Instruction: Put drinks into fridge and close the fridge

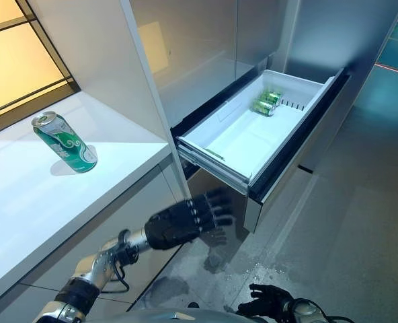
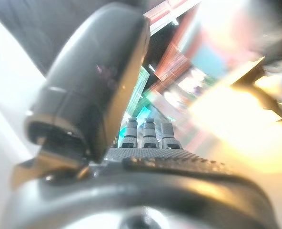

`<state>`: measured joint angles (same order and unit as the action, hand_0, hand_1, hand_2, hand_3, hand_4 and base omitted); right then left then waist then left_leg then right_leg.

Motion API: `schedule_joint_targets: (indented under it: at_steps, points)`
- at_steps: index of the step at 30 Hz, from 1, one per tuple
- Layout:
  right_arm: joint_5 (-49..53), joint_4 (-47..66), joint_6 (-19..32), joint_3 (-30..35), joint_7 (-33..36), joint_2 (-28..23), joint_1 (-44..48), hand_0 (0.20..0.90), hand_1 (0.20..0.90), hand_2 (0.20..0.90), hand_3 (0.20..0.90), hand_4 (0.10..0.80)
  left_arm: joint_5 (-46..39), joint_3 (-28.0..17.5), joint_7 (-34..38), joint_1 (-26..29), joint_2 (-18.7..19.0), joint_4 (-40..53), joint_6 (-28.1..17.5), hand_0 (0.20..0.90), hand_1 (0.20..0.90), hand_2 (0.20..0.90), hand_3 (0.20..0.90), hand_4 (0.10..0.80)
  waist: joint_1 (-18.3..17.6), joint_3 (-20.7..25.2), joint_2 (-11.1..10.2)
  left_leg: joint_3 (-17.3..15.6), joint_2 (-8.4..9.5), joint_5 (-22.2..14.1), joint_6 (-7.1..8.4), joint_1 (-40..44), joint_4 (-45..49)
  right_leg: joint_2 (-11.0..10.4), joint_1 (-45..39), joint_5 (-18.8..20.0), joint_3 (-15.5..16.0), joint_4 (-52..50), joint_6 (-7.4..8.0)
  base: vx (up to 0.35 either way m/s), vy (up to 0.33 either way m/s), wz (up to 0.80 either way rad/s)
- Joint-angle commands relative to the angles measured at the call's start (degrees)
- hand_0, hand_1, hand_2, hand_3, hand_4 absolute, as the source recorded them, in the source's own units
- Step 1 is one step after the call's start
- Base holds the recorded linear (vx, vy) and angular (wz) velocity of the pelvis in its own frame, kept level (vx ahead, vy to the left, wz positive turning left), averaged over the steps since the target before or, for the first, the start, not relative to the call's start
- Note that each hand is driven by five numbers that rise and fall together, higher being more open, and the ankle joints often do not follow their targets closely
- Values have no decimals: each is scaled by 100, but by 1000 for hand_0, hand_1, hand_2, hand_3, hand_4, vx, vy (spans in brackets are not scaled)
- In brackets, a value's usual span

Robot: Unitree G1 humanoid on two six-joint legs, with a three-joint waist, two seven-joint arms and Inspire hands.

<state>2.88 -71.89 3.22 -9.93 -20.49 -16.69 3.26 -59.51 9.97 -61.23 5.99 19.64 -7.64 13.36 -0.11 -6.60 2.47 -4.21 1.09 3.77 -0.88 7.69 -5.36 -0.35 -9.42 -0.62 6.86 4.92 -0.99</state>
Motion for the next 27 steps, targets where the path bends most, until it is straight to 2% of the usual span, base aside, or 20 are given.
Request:
schedule_joint_targets:
  at_steps: [1,4,6,9,11,14,20,27]
  points:
    - [54,-481,295,-193,52,29,45,900,900,900,900,800,-813,-516,1349,847,242,1118,-1885,900,900,900,900,800,85,205,-58,-39,217,-868,-287,179,70,-114,361,-339,118,-587,372,42,-5,-2]
    - [83,-577,448,-239,166,110,-134,900,900,900,900,800,-199,-965,3127,1106,718,1608,-3453,900,900,900,900,800,110,303,-58,51,243,-895,-305,223,43,-99,278,-378,131,-514,372,56,2,-4]
    - [102,-632,518,-270,208,146,-211,900,900,900,900,800,274,-1250,3894,1174,860,1686,-4085,900,900,900,900,800,129,362,-69,83,252,-907,-306,235,39,-91,244,-399,137,-483,368,48,5,1]
    - [108,-692,565,-326,270,216,-282,900,900,900,900,800,865,-1722,4776,1271,1012,1692,-4625,900,900,900,900,800,158,448,-93,121,258,-912,-296,244,36,-74,194,-439,166,-445,342,46,4,2]
    - [125,-706,550,-392,293,247,-281,900,900,900,900,800,1265,-1943,5419,1378,1148,1698,-4774,900,900,900,900,800,176,492,-112,145,256,-906,-280,235,36,-60,183,-464,187,-442,317,32,4,6]
    - [133,-682,513,-458,305,258,-275,900,900,900,900,800,1550,-2044,5949,1439,1227,1623,-4853,900,900,900,900,800,181,513,-117,155,251,-900,-271,229,36,-54,189,-489,196,-463,302,6,2,2]
    - [104,-564,366,-585,315,247,-246,900,900,900,900,800,2315,-2237,7276,1588,1515,1096,-4474,900,900,900,900,800,194,540,-111,171,253,-886,-252,226,36,-38,186,-530,201,-492,272,0,0,0]
    - [149,-435,193,-664,288,205,-208,900,900,900,900,800,2333,-2279,7674,1658,1741,126,-4099,900,900,900,900,800,186,533,-69,152,260,-863,-237,240,38,-43,173,-552,197,-526,277,0,0,0]
